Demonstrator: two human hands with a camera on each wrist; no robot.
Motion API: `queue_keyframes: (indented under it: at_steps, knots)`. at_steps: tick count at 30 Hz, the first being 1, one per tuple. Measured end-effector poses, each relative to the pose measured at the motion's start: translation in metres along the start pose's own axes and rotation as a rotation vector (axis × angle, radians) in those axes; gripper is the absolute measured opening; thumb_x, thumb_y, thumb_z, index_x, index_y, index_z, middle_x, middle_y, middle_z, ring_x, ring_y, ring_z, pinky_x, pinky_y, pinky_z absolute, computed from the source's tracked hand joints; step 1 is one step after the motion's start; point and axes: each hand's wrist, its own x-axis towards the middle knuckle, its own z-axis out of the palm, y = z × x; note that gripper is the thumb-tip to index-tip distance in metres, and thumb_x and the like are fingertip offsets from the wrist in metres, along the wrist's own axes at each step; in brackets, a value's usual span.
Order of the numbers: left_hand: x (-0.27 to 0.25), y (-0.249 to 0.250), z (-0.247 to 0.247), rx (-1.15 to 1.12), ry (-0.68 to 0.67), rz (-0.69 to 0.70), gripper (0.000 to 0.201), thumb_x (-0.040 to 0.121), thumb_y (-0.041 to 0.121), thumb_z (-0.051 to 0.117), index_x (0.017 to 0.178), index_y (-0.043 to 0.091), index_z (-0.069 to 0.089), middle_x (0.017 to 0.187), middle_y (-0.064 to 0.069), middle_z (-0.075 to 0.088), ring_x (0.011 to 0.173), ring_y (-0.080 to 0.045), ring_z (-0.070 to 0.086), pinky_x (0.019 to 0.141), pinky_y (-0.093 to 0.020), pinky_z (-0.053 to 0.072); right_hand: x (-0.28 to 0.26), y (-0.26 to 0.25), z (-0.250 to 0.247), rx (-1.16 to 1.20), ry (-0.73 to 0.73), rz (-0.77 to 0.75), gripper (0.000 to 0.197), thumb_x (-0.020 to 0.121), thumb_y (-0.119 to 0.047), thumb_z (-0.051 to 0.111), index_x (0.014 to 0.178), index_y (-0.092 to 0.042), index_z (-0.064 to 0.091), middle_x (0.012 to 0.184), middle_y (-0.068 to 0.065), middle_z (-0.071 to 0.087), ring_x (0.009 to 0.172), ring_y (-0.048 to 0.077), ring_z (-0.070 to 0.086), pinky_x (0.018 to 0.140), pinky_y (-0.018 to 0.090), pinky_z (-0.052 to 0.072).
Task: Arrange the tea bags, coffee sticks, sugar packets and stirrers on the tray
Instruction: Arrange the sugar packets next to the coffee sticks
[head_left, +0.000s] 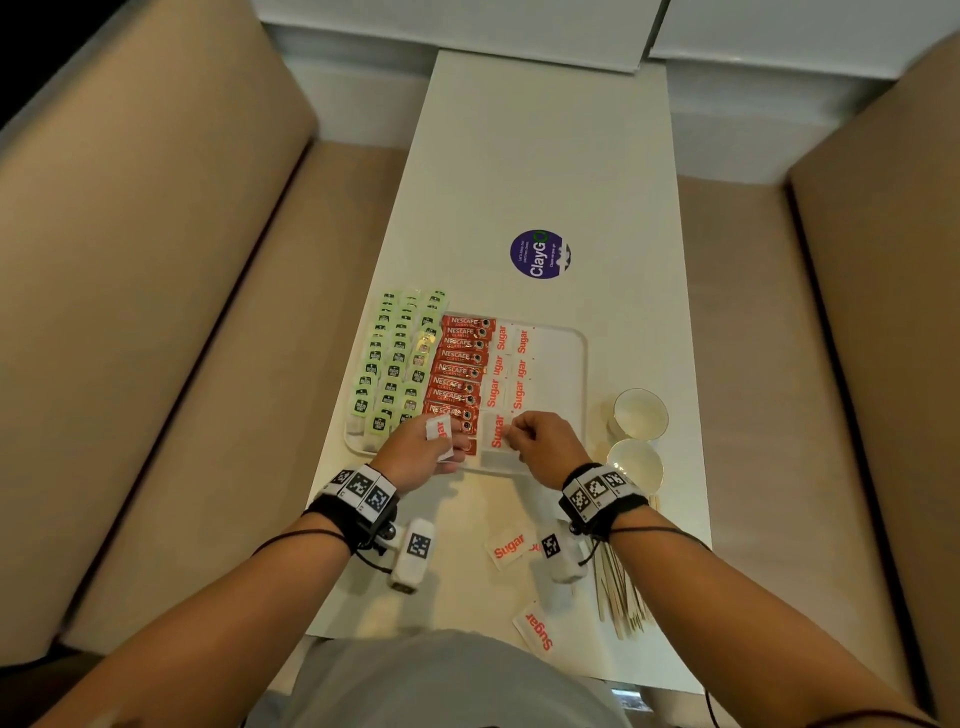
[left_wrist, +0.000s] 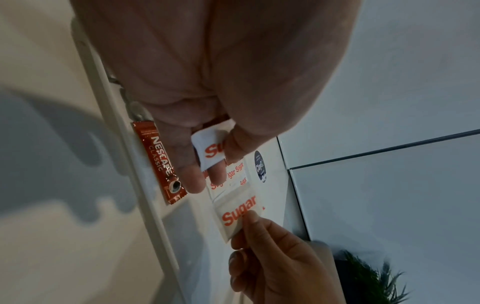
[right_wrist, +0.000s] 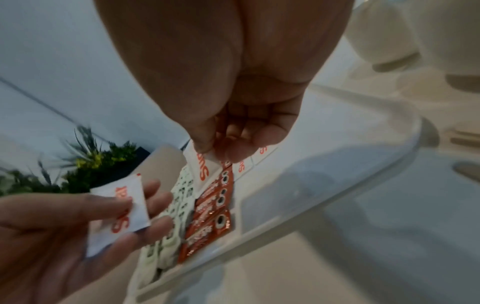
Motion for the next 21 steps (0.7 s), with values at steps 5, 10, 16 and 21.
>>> queue_keyframes:
  at_steps: [5,10,16,21]
  knots:
    - [0.005,-0.001,-0.009,0.011,-0.013,-0.035,0.033,0.101,-0.006,0.043,0.128,0.009,0.053,0.114,-0.013,0.07,0.096,-0.025,0.071,0.076,-0.029,0.061,0.035,0.008,0.004,-0.108,0.027,0.091,0.029,0.1,-0.03,0.06,0.076,-0.016,0.066,0.093,0.002,0.072,0.078,0.019,0.066,0.067,0.029,0.054]
    - [0.004,0.0,-0.013,-0.008,-0.002,-0.061,0.025,0.104,0.002,0.046,0.125,0.009,0.057,0.109,-0.01,0.073,0.091,-0.024,0.074,0.067,-0.025,0.06,0.054,0.009,0.012,-0.143,0.048,0.189,0.034,0.097,-0.03,0.064,0.068,-0.013,0.063,0.075,-0.001,0.064,0.07,0.017,0.062,0.063,0.027,0.048]
    - [0.007,-0.004,-0.016,0.041,0.041,-0.068,0.023,0.1,0.011,0.059,0.121,0.003,0.065,0.109,-0.013,0.073,0.083,-0.023,0.075,0.063,-0.025,0.06,0.061,0.005,0.021,-0.168,0.052,0.19,0.033,0.097,-0.03,0.064,0.071,-0.01,0.066,0.087,0.008,0.073,0.081,0.024,0.068,0.074,0.035,0.058]
    - [0.009,-0.006,-0.017,0.077,0.08,-0.062,0.023,0.094,0.015,0.069,0.111,0.0,0.07,0.096,-0.014,0.077,0.071,-0.022,0.072,0.055,-0.025,0.054,0.063,0.006,0.023,-0.185,0.058,0.196,0.034,0.097,-0.032,0.064,0.077,-0.005,0.07,0.084,0.006,0.072,0.079,0.023,0.068,0.074,0.036,0.059]
